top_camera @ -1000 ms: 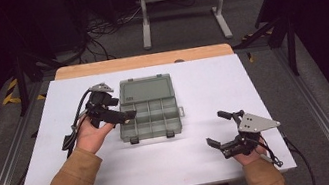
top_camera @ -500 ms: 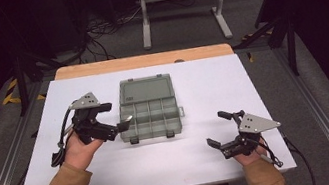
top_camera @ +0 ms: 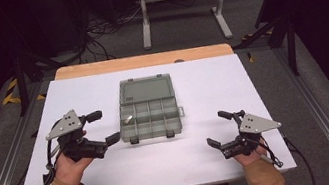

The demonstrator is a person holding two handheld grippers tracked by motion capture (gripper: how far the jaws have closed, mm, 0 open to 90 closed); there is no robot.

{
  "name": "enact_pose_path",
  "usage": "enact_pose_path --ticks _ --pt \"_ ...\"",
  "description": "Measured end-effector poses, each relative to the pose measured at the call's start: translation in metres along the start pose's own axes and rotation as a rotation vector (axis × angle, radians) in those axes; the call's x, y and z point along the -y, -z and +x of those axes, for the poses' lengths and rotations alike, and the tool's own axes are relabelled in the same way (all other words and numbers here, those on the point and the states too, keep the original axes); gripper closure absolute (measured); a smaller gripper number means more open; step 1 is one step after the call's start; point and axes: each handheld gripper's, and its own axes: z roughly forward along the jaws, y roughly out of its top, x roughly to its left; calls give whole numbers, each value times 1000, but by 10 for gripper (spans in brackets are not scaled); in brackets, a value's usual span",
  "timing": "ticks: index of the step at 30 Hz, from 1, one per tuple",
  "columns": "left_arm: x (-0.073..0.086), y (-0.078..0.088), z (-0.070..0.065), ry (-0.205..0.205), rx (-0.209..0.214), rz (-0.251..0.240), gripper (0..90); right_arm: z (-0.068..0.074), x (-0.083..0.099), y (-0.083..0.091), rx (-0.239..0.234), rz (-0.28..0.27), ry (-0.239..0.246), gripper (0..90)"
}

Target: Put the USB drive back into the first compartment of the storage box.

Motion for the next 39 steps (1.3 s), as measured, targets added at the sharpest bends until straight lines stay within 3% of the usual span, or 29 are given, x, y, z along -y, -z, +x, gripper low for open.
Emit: enact_pose_path --ticks 5,14,15,16,18,21,25,29,34,39 --pt "24 16 -2 -10 -43 -42 33 1 -1 0 1 -4 1 23" --pt "54 30 0 -24 -97 -103 33 3 -1 -1 -2 -2 4 23" --pt "59 31 1 -15 -100 -116 32 3 -1 -1 -2 -2 4 23" --pt "67 32 4 4 -102 -161 33 3 -1 -1 -2 -2 4 23" --pt "75 32 8 15 -104 -180 33 3 -1 -1 -2 -3 4 23" --pt "84 31 11 42 -107 -186 33 3 -2 -1 -1 -5 7 23" --pt "95 30 11 27 -124 -174 32 3 -2 2 0 -8 10 22" --pt "105 31 12 37 -135 -156 32 2 -1 4 5 -15 5 22" --pt "107 29 9 -1 -161 -137 31 2 -1 5 5 -17 2 22" --pt "107 28 8 24 -170 -152 27 2 0 5 2 -16 1 22"
